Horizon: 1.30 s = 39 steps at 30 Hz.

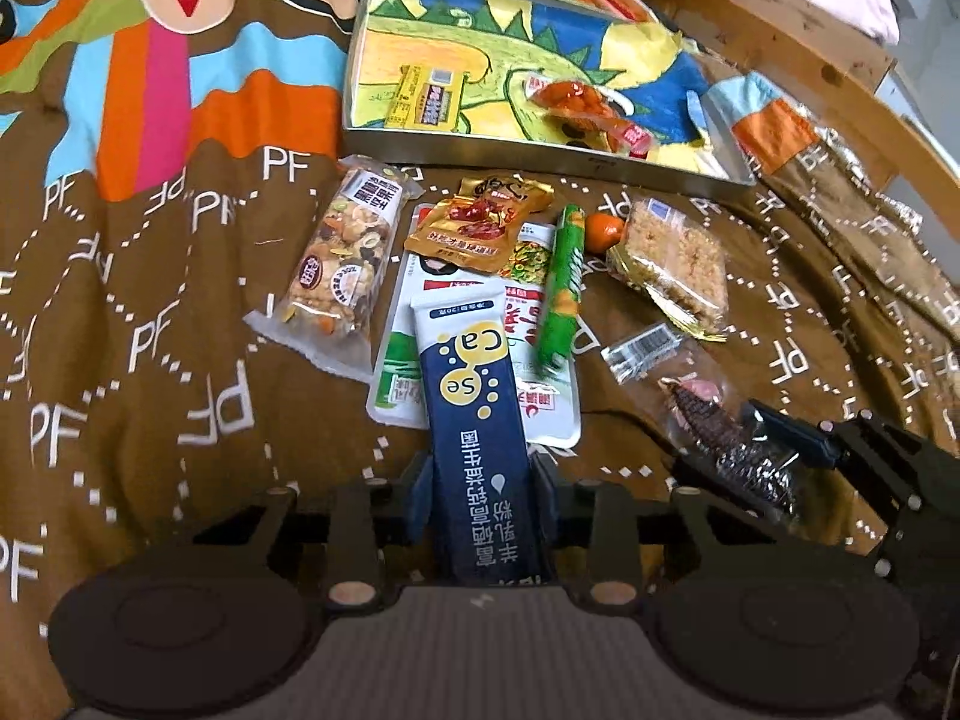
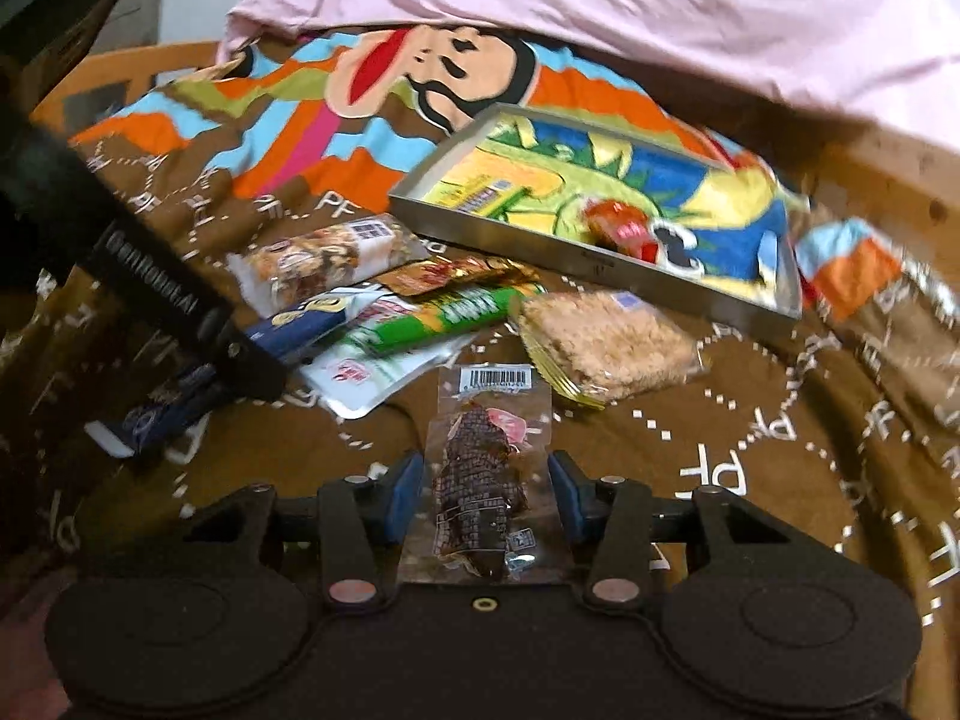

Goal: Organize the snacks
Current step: 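Grasp the blue Ca milk stick with left tool while right tool grasps dried meat pack, then carry both packs into the metal tray and open both tools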

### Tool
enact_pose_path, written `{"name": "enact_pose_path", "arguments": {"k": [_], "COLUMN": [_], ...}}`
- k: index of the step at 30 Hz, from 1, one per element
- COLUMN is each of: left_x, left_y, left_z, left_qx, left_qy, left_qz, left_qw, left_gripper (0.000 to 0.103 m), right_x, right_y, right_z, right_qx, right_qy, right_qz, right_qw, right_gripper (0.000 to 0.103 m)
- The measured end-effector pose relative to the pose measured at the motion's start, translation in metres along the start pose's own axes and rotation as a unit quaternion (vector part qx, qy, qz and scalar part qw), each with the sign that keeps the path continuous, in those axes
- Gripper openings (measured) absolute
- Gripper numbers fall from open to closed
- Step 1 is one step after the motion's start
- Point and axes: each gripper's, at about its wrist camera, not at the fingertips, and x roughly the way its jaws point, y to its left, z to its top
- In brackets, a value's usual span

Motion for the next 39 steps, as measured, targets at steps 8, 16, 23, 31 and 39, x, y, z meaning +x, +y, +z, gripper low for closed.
{"name": "enact_pose_path", "arguments": {"k": [8,16,23,31,39], "left_x": [-0.011,-0.024,-0.035,-0.025,0.018], "left_y": [-0.002,-0.009,-0.013,-0.020,-0.023], "left_z": [-0.007,0.003,0.045,0.112,0.182], "left_qx": [-0.005,0.013,0.008,0.020,0.022], "left_qy": [-0.021,-0.054,-0.099,-0.134,-0.159], "left_qz": [-0.013,-0.007,0.008,0.030,0.032], "left_qw": [0.9997,0.9984,0.9950,0.9903,0.9866], "left_gripper": [0.038,0.038,0.038,0.038,0.038], "right_x": [-0.019,-0.030,-0.023,0.004,0.064], "right_y": [0.013,0.010,-0.021,-0.074,-0.122], "right_z": [0.001,0.013,0.048,0.097,0.137], "right_qx": [-0.049,-0.054,-0.039,-0.009,0.025], "right_qy": [-0.038,-0.084,-0.117,-0.147,-0.168], "right_qz": [-0.023,-0.037,-0.047,-0.056,-0.063], "right_qw": [0.998,0.994,0.991,0.988,0.983], "right_gripper": [0.048,0.048,0.048,0.048,0.048]}}
